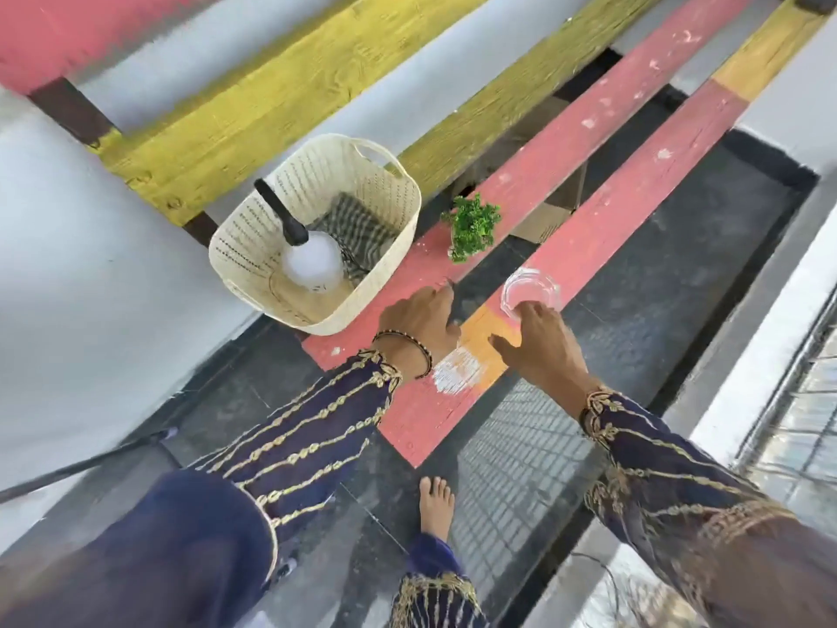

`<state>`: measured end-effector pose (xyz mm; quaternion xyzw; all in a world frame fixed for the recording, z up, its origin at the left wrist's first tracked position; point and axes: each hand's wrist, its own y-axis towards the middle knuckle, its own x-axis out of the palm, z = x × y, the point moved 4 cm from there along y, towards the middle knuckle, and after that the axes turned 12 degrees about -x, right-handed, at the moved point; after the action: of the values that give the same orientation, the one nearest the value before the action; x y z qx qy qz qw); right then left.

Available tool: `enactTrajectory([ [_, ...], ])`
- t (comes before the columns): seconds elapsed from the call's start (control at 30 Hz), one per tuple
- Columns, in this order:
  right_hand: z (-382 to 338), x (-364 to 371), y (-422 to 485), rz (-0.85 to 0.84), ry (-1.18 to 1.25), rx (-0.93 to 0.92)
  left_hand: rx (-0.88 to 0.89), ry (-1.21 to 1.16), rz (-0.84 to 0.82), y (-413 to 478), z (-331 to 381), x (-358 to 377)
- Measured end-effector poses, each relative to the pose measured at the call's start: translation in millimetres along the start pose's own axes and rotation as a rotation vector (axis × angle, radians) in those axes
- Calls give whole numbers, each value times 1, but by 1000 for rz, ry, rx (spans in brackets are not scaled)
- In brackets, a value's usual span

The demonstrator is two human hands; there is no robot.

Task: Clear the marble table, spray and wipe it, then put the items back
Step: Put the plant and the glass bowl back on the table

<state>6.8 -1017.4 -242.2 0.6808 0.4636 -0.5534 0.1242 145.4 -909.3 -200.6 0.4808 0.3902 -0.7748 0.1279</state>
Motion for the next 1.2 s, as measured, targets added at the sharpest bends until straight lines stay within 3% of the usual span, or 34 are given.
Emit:
enactTrajectory([
  [0.13, 35, 3, 37, 15, -72, 1, 66, -32, 67, 46, 18, 6],
  [0.37, 70, 15, 81, -80, 31, 67, 75, 12, 149, 108, 34, -3],
  [0.67, 66, 12, 83, -145, 5, 41, 69, -78, 256, 129, 46, -8],
  [0.93, 24, 1, 22, -115, -17, 1, 67, -219, 258, 57, 28, -29],
  [1.2, -89, -32, -63, -79, -53, -134, 8, -301, 274, -90, -41, -79],
])
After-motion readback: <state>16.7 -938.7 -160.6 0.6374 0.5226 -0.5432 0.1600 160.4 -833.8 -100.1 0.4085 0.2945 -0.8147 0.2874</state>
